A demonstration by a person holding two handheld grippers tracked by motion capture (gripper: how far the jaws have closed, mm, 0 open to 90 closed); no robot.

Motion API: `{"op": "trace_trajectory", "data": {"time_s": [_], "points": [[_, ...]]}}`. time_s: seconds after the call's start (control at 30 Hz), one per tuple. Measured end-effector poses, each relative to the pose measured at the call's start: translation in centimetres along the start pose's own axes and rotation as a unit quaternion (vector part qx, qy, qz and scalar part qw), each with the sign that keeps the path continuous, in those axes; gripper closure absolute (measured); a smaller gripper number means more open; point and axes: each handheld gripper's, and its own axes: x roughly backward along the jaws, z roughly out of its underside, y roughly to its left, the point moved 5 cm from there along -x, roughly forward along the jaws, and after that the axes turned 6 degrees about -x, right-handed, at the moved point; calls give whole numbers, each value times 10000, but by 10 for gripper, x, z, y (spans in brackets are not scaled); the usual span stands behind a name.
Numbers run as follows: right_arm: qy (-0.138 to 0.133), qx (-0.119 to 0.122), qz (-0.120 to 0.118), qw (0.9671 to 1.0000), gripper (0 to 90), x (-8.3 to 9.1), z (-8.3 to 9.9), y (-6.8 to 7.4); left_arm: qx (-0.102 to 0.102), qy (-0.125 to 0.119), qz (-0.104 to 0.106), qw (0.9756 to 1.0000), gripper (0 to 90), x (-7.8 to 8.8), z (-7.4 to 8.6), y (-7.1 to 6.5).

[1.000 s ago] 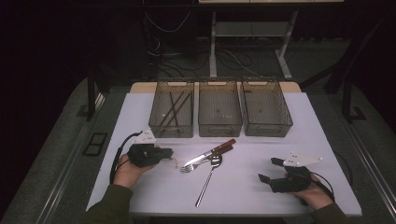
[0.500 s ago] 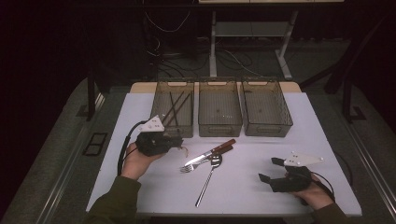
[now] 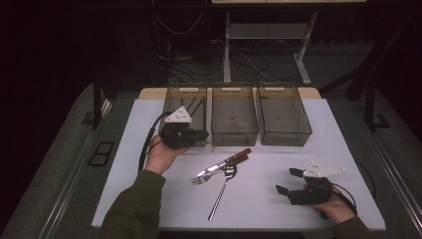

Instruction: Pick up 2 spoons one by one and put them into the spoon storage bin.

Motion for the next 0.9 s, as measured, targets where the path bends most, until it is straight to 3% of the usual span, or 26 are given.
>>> {"op": "trace_trajectory", "data": {"time_s": [0.33, 0.4, 0.57, 0.9], "points": [[-41, 32, 13, 10000, 178, -3, -2, 0, -61, 0, -17, 10000, 840, -28, -29, 8], [-38, 66, -10, 10000, 125, -5, -2, 0, -65, -28, 3, 10000, 840, -35, -33, 9], [10, 98, 108, 9999, 116, -6, -2, -1, -44, -18, 12, 10000, 840, -51, -43, 14], [-6, 4, 157, 9999, 116, -5, -2, -1, -71, -60, -213, 9997, 840, -79, -64, 26]]}}
